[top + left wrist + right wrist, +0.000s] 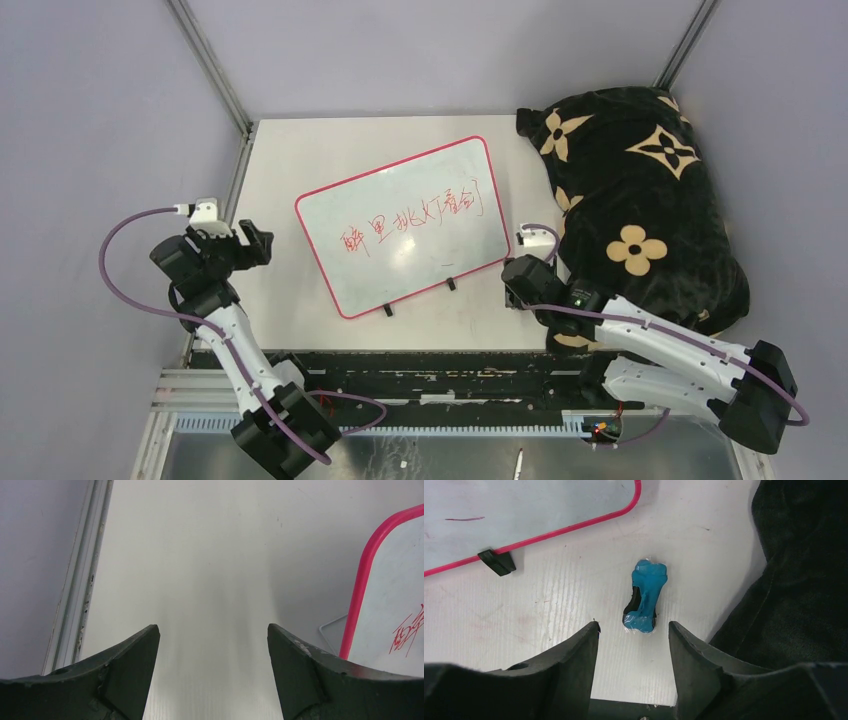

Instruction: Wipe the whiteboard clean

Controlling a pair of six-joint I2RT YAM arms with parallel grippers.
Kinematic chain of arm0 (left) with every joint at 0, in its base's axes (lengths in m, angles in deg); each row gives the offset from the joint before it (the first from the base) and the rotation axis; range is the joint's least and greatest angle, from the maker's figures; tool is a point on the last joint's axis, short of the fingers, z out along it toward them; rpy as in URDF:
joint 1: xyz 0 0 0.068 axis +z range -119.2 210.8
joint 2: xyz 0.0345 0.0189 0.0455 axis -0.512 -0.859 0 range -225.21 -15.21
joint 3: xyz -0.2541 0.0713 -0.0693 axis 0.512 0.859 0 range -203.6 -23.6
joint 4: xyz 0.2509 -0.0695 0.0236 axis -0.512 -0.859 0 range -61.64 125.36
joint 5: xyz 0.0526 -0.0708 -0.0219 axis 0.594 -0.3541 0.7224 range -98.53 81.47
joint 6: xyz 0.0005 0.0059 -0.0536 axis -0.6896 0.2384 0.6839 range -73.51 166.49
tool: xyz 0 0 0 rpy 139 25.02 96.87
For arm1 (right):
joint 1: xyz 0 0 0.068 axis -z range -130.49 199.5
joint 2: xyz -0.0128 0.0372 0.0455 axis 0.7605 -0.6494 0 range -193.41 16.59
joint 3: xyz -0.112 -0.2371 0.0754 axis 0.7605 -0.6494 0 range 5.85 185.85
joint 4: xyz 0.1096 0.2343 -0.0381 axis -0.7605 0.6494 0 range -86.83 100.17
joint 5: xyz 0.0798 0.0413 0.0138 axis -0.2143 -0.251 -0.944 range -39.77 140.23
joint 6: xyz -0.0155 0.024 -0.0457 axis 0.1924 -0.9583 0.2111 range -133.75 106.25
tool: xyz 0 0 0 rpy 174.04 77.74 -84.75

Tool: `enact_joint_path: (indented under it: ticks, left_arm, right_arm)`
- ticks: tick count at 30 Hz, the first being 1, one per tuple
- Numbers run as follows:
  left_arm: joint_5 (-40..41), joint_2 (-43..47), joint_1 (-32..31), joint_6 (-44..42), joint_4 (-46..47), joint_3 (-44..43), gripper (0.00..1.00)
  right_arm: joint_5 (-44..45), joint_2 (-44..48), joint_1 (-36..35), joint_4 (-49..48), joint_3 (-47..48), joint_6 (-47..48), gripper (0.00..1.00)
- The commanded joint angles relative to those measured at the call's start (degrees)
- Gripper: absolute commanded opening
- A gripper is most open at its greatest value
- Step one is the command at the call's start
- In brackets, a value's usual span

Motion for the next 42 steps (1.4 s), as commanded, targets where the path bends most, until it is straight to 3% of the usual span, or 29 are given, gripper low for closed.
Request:
enact_joint_path:
  ticks: [1,5,8,10,13,20,25,39,42]
  left_arm:
    - [-1.7,0.3,0.1,-0.6,-0.4,-0.5,0.85]
    - [-1.7,1.4,0.1,-1.1,-1.3,-0.9,0.85]
    - [-1.7,2.4,0.1,-1.1,-1.5,-0.8,0.85]
    - [-1.7,2.9,0.1,-1.1,-1.6,-0.8,0.85]
    - [-1.7,3.4,0.1,-1.7,-2.4,-0.8,0.85]
    - [-1.7,4.3,0.1,-2.7,-3.4,-0.8,0.85]
    - [-1.9,5.4,0.1,-2.9,-4.3,-1.0,0.85]
    - [-2.8,7.2,0.1,-2.9,-6.7,-3.0,0.85]
    - [-2.9,7.3,0.1,-2.6,-6.7,-3.3,0.85]
  right_arm:
    - [0.8,1.5,-0.1,-0.9,-1.0,-2.5,0.62]
    - [-1.0,2.3,-0.1,-0.8,-1.4,-3.3,0.62]
    - [3.4,2.0,-0.1,4.0,0.1,-6.9,0.62]
    - [6.4,0.2,0.4,8.0,1.5,-9.1,0.61]
    - [4.2,-4.4,3.5,9.7,3.0,-8.9,0.60]
    - [-9.2,-11.4,15.0,4.3,2.9,-3.0,0.56]
    - [-16.6,-14.1,16.3,0.7,4.8,0.3,0.56]
    - [-17.1,-22.2,16.4,-4.3,4.7,1.0,0.57]
    - [-16.9,-23.8,16.4,-4.9,4.7,1.2,0.53]
